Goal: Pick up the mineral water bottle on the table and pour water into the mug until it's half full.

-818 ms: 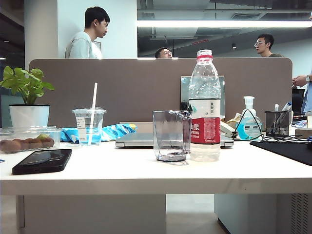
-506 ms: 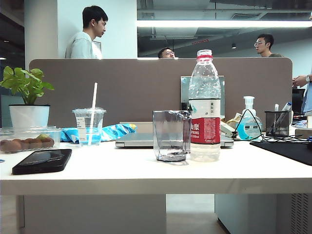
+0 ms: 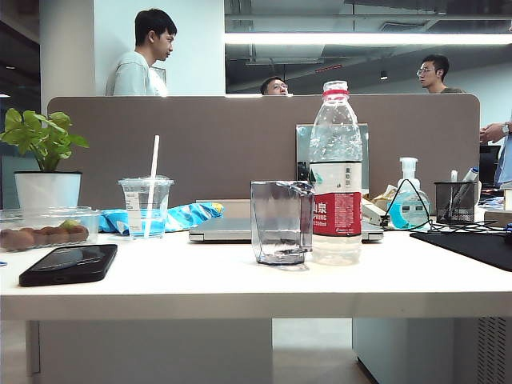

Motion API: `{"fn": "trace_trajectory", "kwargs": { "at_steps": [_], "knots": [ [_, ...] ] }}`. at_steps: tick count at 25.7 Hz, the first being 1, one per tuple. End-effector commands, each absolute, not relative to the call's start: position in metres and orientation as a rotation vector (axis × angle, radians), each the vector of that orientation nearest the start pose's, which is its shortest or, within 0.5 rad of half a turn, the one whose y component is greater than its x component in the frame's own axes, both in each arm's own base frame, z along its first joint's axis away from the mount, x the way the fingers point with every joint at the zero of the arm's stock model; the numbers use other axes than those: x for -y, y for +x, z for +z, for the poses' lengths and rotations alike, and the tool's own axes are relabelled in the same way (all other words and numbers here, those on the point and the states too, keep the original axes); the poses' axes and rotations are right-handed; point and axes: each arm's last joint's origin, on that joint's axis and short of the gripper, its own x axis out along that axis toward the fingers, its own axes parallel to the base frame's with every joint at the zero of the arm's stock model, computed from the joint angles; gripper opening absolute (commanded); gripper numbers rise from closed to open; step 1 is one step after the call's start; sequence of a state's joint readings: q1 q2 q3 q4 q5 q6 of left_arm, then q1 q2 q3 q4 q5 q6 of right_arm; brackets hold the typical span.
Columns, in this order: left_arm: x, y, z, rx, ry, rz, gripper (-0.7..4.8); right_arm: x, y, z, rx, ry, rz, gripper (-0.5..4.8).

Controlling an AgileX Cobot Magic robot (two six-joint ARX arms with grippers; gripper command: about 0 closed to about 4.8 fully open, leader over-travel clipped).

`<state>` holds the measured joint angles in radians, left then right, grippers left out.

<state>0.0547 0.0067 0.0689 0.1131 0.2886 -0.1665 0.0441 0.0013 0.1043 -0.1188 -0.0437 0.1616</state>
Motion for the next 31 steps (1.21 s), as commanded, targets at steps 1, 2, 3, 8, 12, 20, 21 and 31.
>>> {"fn": "trace_trajectory", "kwargs": {
  "at_steps": [1,2,3,8,12,20,21,31],
  "knots": [
    [0.005,0.081,0.228,0.183,-0.256,-0.301,-0.05,-0.004,0.079,0.225,0.119,0.178,0.074,-0.06],
    [0.006,0.077,0.235,0.187,-0.252,-0.330,-0.05,-0.004,0.075,0.234,0.144,0.177,0.076,-0.06],
    [0.007,0.072,0.246,0.199,-0.229,-0.365,-0.05,-0.004,0.071,0.245,0.167,0.177,0.079,-0.06],
    [0.013,0.065,0.278,0.169,-0.078,-0.556,-0.05,-0.004,0.060,0.277,0.153,0.084,0.102,-0.05],
    [0.013,0.083,0.283,-0.039,-0.111,-0.609,-0.05,-0.008,0.068,0.295,0.062,-0.033,0.224,0.52],
    [0.025,0.109,0.266,-0.209,-0.030,-0.788,-0.05,-0.018,0.121,0.301,-0.088,-0.025,0.335,1.82],
    [0.029,0.110,0.265,-0.217,-0.020,-0.799,-0.05,-0.023,0.133,0.299,-0.093,-0.028,0.357,1.82],
    [0.044,0.107,0.264,-0.218,0.048,-0.836,-0.05,-0.069,0.207,0.270,-0.110,-0.036,0.415,2.26]
  ]
}}
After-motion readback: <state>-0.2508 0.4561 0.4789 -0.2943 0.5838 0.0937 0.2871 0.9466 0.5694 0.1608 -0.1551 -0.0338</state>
